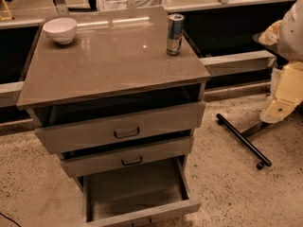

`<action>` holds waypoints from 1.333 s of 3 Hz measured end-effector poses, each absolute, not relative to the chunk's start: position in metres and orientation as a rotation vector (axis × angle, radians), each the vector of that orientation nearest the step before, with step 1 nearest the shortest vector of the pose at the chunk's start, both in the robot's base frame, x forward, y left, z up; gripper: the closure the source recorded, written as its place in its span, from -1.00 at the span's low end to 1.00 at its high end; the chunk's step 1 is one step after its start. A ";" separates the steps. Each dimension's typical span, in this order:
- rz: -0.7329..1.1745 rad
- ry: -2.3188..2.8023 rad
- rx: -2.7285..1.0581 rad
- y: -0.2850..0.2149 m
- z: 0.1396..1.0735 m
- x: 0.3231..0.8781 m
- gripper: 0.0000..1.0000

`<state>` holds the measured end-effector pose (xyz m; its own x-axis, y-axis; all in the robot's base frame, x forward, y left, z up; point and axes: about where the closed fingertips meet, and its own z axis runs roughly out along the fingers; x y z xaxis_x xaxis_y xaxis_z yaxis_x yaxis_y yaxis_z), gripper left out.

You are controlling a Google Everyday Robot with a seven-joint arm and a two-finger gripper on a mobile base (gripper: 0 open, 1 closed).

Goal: Close bottom drawer

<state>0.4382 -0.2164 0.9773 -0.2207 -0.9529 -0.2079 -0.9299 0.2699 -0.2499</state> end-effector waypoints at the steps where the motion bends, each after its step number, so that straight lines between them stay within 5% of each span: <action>1: -0.103 2.227 -1.721 -0.216 0.977 0.439 -1.00; 2: -0.014 2.220 -1.671 -0.220 0.944 0.442 -1.00; 4: 0.575 2.124 -1.510 -0.177 0.724 0.394 -1.00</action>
Offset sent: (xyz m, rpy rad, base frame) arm 0.0227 -0.0260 -0.1878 0.4452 0.0735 -0.0781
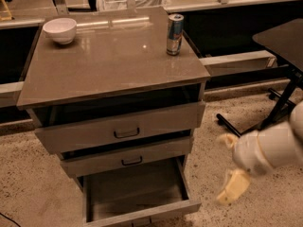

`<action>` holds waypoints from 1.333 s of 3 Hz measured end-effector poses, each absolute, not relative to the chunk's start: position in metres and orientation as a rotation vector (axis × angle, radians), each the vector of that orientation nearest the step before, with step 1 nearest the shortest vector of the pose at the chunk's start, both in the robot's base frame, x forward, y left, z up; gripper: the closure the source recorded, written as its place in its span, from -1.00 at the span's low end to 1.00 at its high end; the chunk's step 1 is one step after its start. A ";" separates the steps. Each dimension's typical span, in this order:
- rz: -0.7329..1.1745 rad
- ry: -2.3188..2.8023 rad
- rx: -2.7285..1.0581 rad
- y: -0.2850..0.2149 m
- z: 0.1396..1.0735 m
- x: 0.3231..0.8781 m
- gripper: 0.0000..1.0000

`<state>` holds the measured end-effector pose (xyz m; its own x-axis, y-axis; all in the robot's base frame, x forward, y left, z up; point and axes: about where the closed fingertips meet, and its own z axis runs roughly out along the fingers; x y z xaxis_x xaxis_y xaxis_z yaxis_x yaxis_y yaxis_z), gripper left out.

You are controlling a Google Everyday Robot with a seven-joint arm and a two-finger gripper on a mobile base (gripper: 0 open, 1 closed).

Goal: Close bottom drawer

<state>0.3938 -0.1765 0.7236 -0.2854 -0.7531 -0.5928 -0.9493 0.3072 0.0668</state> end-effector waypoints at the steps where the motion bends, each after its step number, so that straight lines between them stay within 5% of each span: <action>1: 0.672 2.160 -1.529 -0.168 0.681 0.366 -1.00; 4: 0.988 1.787 -1.638 -0.112 0.515 0.359 -1.00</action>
Offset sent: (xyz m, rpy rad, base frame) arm -0.0097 0.0328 -0.0627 0.0975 0.1207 0.1332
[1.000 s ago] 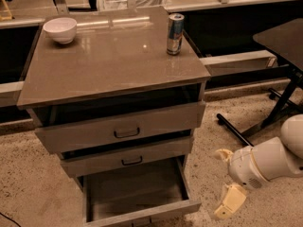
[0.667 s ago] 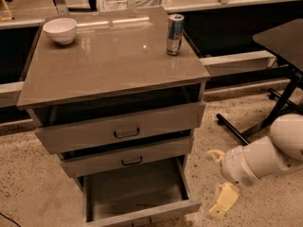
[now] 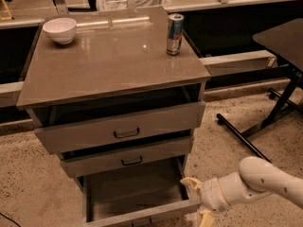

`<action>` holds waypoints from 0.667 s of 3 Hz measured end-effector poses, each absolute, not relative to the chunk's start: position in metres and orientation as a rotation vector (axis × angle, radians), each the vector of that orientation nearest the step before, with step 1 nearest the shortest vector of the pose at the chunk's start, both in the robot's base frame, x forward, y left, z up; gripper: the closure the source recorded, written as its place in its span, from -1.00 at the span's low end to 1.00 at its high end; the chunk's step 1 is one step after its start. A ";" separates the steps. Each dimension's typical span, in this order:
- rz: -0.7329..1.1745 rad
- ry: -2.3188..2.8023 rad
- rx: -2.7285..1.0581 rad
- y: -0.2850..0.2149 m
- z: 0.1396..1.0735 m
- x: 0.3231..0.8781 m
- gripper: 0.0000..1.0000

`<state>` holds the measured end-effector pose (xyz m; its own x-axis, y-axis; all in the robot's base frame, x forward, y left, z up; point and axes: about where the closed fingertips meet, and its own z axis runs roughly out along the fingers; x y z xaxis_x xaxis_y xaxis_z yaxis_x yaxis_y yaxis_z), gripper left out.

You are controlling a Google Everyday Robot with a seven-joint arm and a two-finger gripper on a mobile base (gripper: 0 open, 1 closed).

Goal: Close bottom drawer

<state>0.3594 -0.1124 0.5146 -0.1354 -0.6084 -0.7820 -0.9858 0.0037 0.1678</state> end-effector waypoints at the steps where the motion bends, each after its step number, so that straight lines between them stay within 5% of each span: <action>1: 1.018 1.790 -1.635 -0.107 0.498 0.355 -1.00; 2: 0.909 1.783 -1.734 -0.105 0.454 0.371 -1.00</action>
Offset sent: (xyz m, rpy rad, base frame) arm 0.0372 0.0060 -0.1163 -0.1783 -0.1379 0.0724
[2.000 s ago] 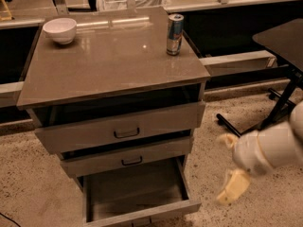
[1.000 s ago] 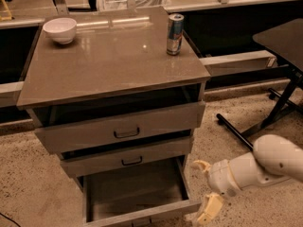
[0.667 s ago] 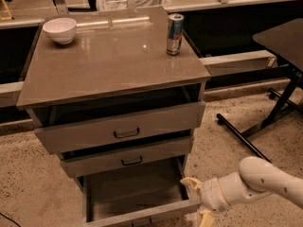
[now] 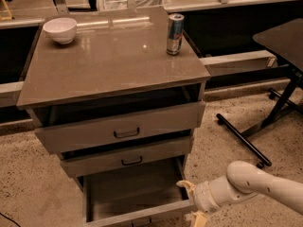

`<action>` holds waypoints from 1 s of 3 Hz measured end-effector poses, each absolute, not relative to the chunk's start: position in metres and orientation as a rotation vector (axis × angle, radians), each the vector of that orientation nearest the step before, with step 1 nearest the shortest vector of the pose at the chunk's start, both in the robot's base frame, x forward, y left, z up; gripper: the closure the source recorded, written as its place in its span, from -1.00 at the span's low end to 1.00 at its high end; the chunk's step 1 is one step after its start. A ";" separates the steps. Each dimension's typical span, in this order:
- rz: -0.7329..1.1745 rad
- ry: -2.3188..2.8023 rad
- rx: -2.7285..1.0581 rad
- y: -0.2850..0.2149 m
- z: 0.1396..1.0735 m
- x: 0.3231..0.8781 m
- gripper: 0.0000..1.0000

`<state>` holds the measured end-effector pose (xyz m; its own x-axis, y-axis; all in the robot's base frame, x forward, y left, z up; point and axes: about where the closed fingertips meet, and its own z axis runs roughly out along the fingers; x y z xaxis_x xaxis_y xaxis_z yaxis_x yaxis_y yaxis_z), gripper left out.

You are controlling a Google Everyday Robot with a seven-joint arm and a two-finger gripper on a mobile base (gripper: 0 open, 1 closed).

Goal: Close bottom drawer

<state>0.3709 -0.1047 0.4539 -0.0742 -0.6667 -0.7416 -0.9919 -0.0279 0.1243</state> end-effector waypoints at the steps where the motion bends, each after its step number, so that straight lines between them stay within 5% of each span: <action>1: 0.725 1.724 -1.840 -0.120 0.376 0.391 -1.00; 3: 0.609 1.576 -1.835 -0.130 0.279 0.431 -1.00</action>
Offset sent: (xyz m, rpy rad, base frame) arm 0.0249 -0.0499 -0.1789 0.3373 -0.0953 0.4722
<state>0.4309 -0.1304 0.2794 0.1749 -0.6885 -0.7038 -0.9829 -0.0801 -0.1659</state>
